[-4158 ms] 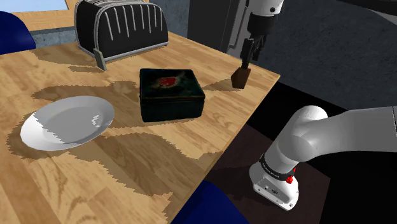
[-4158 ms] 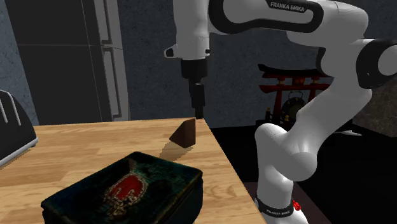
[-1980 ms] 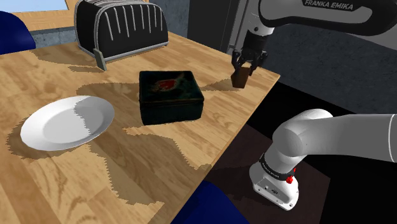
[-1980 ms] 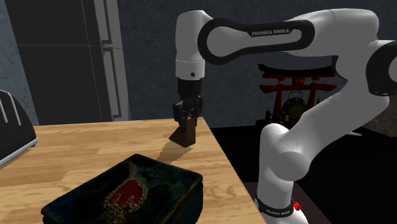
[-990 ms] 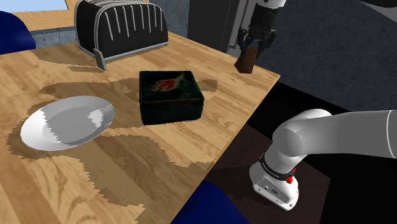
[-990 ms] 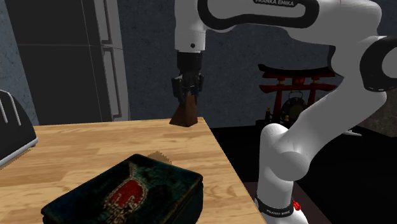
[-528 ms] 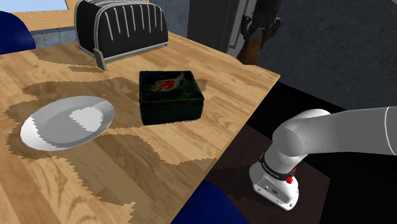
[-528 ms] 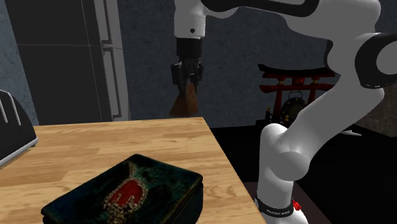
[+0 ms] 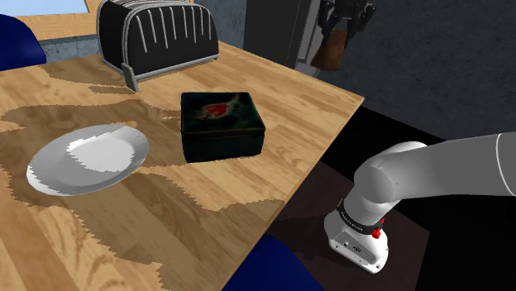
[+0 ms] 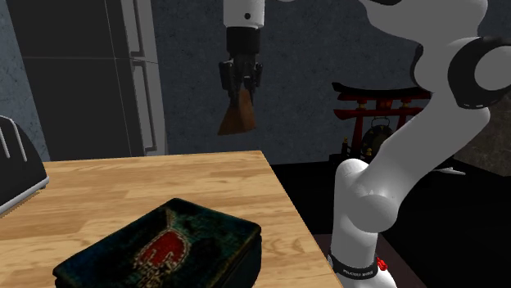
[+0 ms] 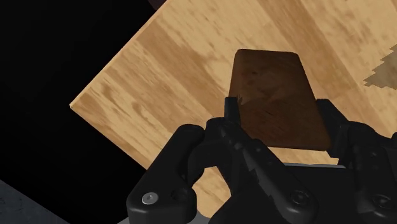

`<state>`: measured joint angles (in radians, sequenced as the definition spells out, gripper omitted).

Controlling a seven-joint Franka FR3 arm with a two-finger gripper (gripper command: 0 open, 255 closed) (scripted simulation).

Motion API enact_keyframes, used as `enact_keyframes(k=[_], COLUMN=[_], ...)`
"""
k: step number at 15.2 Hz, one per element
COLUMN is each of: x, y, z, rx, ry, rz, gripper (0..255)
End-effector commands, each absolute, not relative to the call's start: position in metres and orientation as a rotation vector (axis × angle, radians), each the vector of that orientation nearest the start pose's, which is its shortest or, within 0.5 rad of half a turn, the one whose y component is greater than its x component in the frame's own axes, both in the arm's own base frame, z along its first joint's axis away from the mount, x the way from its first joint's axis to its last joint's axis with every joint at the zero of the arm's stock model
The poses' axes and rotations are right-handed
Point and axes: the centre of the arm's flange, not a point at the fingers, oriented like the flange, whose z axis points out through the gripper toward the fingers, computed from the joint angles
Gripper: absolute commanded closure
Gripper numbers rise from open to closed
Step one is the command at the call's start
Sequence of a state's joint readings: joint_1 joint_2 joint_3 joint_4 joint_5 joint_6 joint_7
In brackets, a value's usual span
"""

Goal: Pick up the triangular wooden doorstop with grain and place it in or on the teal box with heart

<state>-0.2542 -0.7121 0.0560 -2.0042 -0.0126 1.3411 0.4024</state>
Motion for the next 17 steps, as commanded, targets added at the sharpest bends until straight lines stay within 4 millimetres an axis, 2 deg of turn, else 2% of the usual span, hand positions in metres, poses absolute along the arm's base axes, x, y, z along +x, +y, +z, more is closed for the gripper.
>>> enact_keyframes(k=[1, 17], x=[0.291, 0.334], y=[-0.050, 0.157], z=[0.714, 0.728], rx=[-3.034, -3.034], ry=[0.966, 0.966], rz=[-0.084, -0.084], gripper=[255, 255])
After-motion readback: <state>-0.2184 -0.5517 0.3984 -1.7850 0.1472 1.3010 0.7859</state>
